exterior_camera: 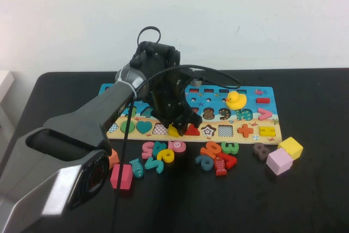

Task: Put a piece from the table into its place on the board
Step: Place the "Pentagon" into the hole of the Pentagon

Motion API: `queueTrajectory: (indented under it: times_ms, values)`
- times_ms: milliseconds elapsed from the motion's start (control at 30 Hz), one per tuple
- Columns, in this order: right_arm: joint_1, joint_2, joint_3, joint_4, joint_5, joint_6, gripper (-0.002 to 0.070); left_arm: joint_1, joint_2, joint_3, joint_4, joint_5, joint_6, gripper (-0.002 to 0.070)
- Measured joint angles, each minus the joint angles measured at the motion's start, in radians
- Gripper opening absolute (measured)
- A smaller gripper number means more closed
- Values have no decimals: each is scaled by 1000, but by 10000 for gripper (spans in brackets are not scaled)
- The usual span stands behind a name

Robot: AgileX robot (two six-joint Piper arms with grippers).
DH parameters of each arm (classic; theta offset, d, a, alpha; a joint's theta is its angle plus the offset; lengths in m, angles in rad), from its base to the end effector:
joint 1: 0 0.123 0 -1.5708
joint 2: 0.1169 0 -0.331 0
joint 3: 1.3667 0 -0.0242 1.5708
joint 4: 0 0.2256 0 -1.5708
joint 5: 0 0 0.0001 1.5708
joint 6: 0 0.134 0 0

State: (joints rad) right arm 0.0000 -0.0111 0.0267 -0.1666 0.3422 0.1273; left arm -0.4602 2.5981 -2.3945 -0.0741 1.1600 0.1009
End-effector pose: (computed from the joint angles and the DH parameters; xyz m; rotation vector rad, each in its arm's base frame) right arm 0.0232 -0.0075 0.1629 0.0117 1.8372 -0.0721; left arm 0.5040 -0.2600 0.1299 0.7649 2.7554 -0.1776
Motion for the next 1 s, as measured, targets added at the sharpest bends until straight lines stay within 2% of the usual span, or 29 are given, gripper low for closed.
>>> queueTrajectory:
  times_ms: [700,1000]
  values:
    - [0,0,0,0,0,0,19,0,5,-10,0,-30,-35,310]
    - [0,0,0,0,0,0,19,0,7,-10,-7,-10,-39,370]
